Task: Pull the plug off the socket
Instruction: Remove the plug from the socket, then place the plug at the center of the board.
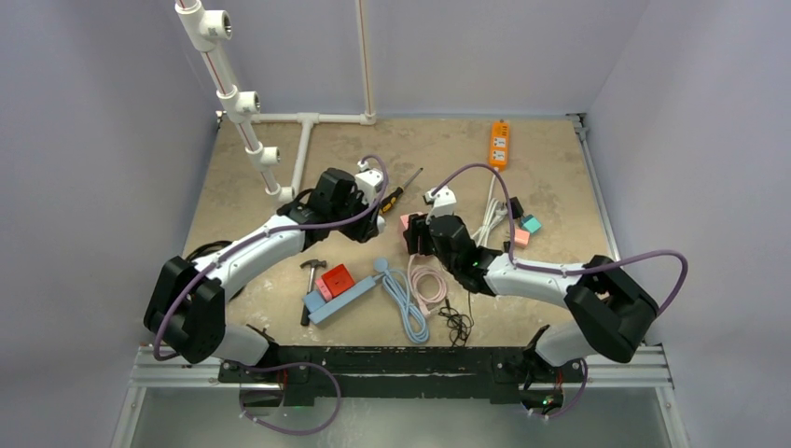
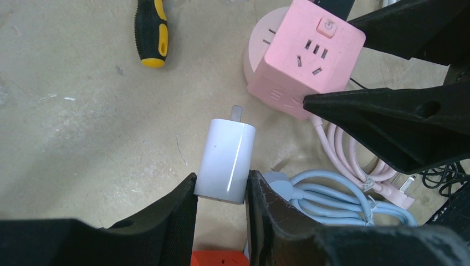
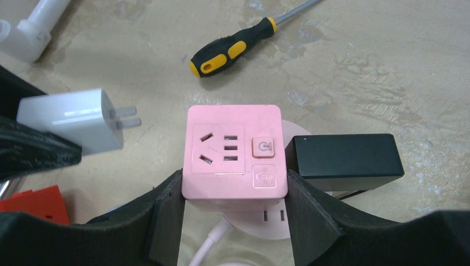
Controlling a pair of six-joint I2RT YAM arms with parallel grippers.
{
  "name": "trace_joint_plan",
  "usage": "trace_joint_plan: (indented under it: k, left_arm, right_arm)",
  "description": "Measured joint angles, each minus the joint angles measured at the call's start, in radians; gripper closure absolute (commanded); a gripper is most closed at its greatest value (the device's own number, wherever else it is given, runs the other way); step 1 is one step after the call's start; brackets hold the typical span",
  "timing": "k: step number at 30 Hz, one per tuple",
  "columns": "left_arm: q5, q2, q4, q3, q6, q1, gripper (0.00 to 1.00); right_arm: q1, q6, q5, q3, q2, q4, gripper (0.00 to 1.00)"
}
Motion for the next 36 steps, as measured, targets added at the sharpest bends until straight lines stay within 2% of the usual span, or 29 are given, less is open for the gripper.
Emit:
trace_joint_plan:
  k: [1, 2, 6, 8, 13, 16, 21, 24, 30, 36]
  left_arm:
    - [-0.006, -0.005, 0.0, 0.0, 0.0, 0.0, 1.0]
    - [-0.013, -0.012, 0.0, 0.0, 0.0, 0.0, 1.0]
    - [-0.035, -0.048, 0.005, -0.006, 0.0, 0.0, 1.0]
    - [-0.043, -0.066, 0.008, -0.011, 0.0, 0.0, 1.0]
    - [-0.051, -0.112, 0.026, -0.025, 0.0, 0.0, 1.0]
    - [-0.051, -0.13, 0.042, -0.027, 0.0, -0.008, 1.0]
    - [-0.045, -0.124, 0.072, -0.017, -0.011, -0.045, 1.0]
    - [-0.044, -0.073, 0.087, 0.039, -0.027, -0.096, 1.0]
    - [-0.04, 0.15, 0.135, 0.243, -0.036, -0.236, 1.0]
    - [-0.033, 0.409, 0.172, 0.468, -0.044, -0.343, 1.0]
  right_arm:
    - [-0.001, -0.007, -0.008, -0.003, -0.002, 0.003, 1.0]
    - [-0.001, -0.015, -0.016, -0.006, -0.002, 0.006, 0.93]
    - [-0.003, -0.036, -0.051, -0.006, -0.002, 0.011, 0.54]
    - [-0.004, -0.043, -0.077, -0.008, -0.003, 0.017, 0.41]
    - [-0.003, -0.046, -0.136, -0.048, -0.061, 0.023, 0.14]
    - [-0.003, -0.043, -0.167, -0.078, -0.16, 0.036, 0.02]
    - [-0.013, -0.043, -0.165, -0.089, -0.308, 0.064, 0.01]
    - [-0.066, -0.035, -0.165, -0.089, -0.347, 0.056, 0.01]
    - [-0.244, 0.02, -0.111, -0.109, -0.491, -0.006, 0.01]
    - [-0.257, 0.078, 0.117, -0.158, -0.782, -0.05, 0.01]
